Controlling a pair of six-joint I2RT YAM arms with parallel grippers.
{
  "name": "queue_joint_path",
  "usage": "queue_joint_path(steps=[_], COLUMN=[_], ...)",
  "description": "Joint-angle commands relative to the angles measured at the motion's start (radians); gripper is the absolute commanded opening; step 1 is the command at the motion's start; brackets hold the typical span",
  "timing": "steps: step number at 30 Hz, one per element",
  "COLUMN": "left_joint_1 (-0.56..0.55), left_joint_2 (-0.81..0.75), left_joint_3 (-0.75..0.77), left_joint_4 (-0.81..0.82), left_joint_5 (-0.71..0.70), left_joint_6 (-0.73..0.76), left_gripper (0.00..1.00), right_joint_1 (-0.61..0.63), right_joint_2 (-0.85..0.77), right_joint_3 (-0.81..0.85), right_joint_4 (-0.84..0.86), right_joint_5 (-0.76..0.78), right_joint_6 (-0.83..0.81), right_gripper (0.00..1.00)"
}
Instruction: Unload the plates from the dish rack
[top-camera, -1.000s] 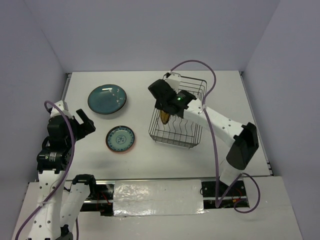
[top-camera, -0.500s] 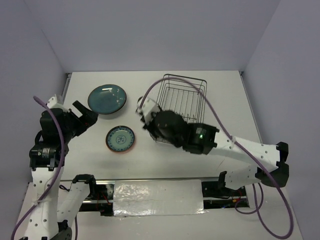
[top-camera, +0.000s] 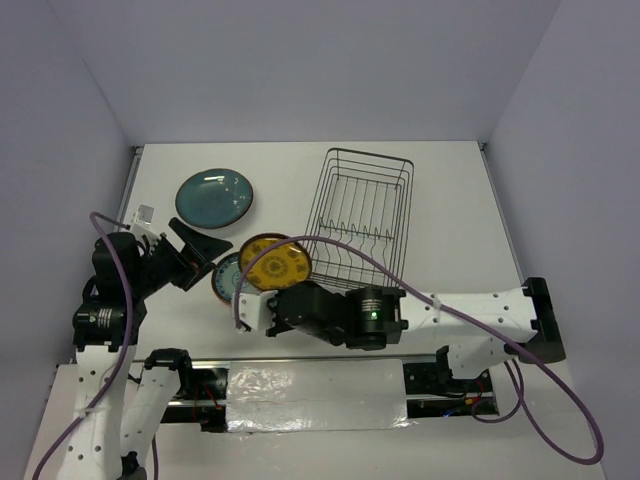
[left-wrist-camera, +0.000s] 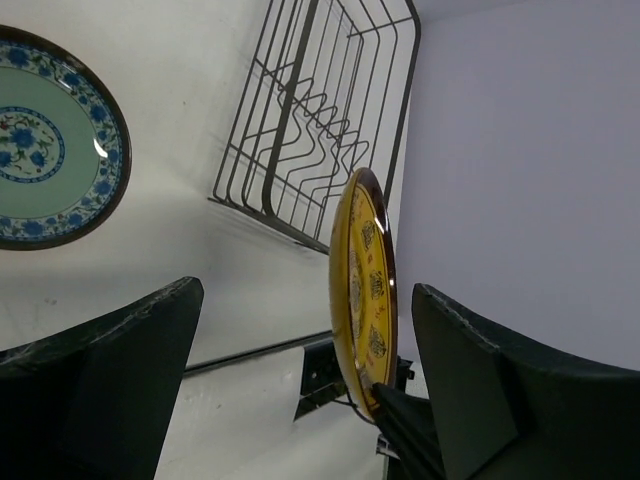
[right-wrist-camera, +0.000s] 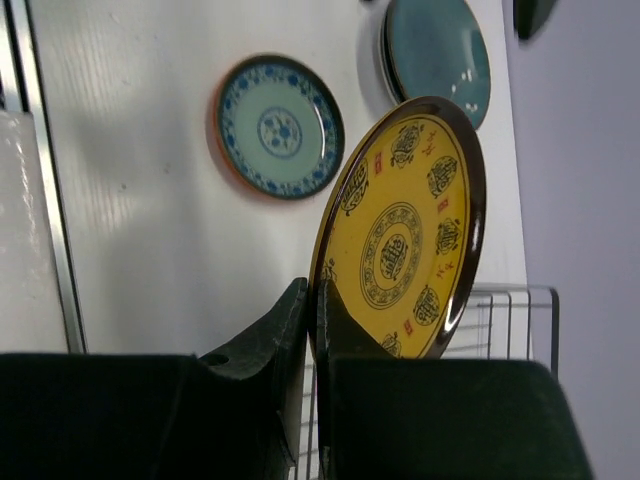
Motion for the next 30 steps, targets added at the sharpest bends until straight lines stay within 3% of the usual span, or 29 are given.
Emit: queue_joint_path(steps=[1,5,8,10,11,12,13,14,15,23,30], left_joint_1=[-0.004,-0.004,-0.004,-0.004,-0.004,-0.004,-0.004,-0.004,-0.004,-0.004,-0.004], left_joint_2=[0.014,0.019,0.028,0.032,0.042,0.043,0.042,0.034,0.028,0.042,0.115], left_joint_3=[-0.015,-0.044,-0.039,-0.042,-0.041,-0.038,-0.035,-0.032,-0.032,-0.145,-0.209], left_joint_4=[0.019,0.036,0.016,0.005,-0.005,-0.013,-0.021,-0.039,-0.042,0.051,0.122], left_joint_5=[0.091,0.087,0.069,0.064,0.043,0.023,0.001,-0.025,-0.087,-0.299,-0.427], left_joint_6=[0.028,0.036,0.067,0.088,0.096,0.103,0.117,0.12,0.122,0.1,0.091], left_gripper=[0.98,0.88,0.71,0.4,0.31,0.16,0.11,0.08,0.07,0.04,0.1], right_joint_1=[0.03,0.044,0.054,0.059,0.061,0.062,0.061,0.059,0.059,0.045,0.045], right_joint_2=[0.098,0.215,0.253,0.258,0.264,0.267,0.268,0.27,0.265,0.034,-0.225], right_joint_3=[0.126,0.232,0.266,0.264,0.261,0.25,0.244,0.237,0.22,0.002,-0.122], right_joint_4=[0.053,0.027,0.054,0.094,0.108,0.123,0.151,0.155,0.162,0.218,0.194], right_joint_5=[0.016,0.056,0.095,0.107,0.124,0.147,0.195,0.213,0.228,0.23,0.208], right_joint_6=[-0.079,-0.106,-0.121,-0.13,-0.132,-0.129,-0.124,-0.12,-0.1,0.092,0.235], right_gripper=[0.0,0.0,0.0,0.02,0.07,0.27,0.4,0.53,0.98,1.0,1.0])
